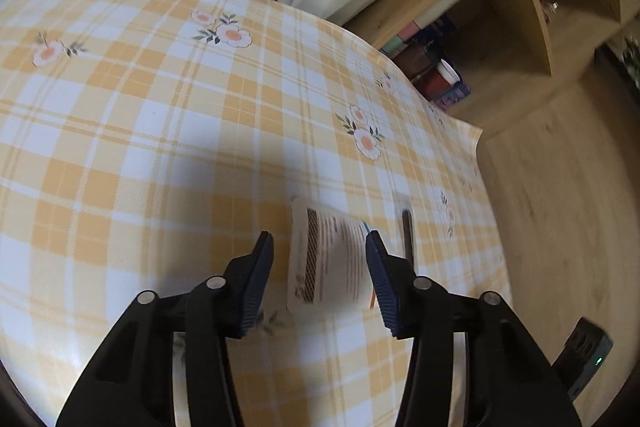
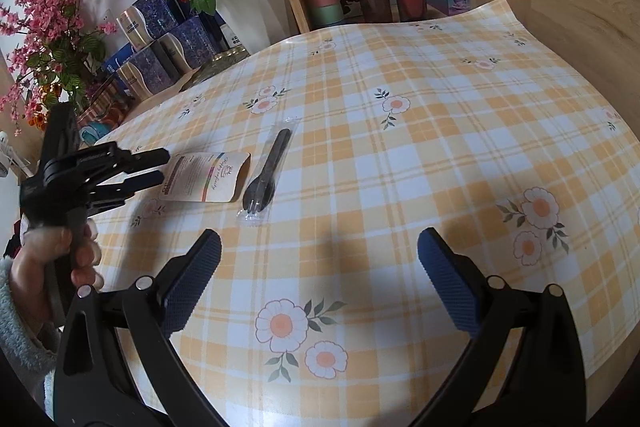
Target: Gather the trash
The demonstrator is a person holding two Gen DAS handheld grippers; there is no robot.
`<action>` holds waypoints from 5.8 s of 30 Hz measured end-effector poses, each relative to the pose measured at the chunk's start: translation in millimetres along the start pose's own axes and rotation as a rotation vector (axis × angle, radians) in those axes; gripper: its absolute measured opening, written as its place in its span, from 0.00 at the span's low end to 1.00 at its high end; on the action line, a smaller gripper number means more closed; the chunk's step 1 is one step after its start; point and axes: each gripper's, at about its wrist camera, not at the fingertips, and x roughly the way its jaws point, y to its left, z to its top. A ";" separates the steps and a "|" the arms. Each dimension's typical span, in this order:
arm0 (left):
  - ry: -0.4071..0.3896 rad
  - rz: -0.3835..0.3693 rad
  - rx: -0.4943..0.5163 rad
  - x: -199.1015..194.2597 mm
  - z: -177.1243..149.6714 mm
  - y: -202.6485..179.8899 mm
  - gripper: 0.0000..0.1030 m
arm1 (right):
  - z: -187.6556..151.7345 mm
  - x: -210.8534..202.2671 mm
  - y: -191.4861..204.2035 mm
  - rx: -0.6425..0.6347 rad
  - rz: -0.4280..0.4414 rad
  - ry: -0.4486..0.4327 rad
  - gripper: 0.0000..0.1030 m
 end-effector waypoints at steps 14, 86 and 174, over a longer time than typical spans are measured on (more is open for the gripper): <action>-0.005 -0.122 -0.034 -7.6 3.7 7.9 0.05 | 22.4 24.3 12.8 -0.033 0.005 0.043 0.94; -0.106 -0.060 0.154 -281.2 -231.5 -8.4 0.01 | -212.1 -67.7 129.4 -0.132 0.200 0.401 0.17; -0.644 0.589 0.564 -402.1 -220.9 -134.3 0.94 | -60.3 -265.8 167.1 -0.303 0.038 -0.296 0.94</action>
